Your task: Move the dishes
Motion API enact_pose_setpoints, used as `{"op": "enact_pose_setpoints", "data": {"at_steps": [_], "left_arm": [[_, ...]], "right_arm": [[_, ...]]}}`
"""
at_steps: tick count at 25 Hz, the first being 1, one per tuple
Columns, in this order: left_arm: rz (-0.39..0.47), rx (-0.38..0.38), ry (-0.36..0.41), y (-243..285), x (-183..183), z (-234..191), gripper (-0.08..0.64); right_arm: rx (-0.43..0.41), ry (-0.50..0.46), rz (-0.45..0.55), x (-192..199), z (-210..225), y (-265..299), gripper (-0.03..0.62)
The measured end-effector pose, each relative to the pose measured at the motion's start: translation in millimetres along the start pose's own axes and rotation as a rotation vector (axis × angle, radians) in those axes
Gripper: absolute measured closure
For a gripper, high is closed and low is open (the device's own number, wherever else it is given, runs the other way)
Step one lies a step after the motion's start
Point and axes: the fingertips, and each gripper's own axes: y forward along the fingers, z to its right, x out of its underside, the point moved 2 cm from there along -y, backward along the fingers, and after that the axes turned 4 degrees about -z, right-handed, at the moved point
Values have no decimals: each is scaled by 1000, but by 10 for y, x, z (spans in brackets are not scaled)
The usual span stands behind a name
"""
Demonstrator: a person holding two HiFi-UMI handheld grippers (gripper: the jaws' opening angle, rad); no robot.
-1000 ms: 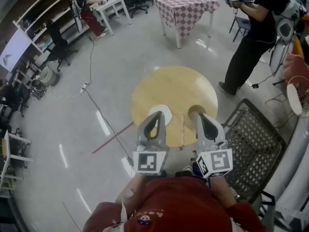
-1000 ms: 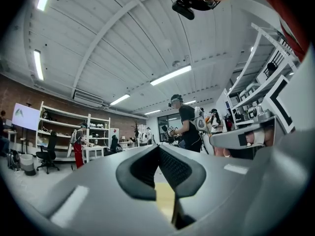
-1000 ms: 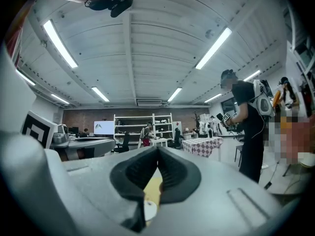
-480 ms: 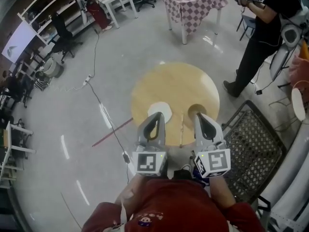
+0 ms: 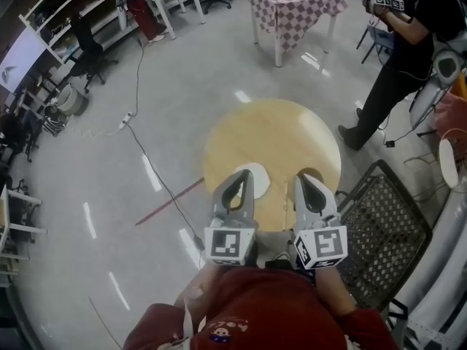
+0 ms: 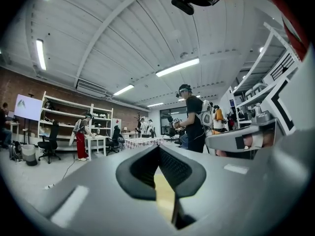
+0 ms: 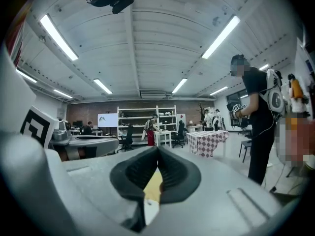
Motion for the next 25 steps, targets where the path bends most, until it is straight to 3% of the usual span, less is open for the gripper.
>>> {"op": "enact_pose_setpoints", "data": {"at_steps": [14,25], "left_arm": [[-100,-9,-30,307,357,-743,552],[-260,16,-39,486,890,-1052,534]], "right_arm": [[0,-13,-74,111,-271,788,589],[15,9,-214,553,-346,1201,586]]}}
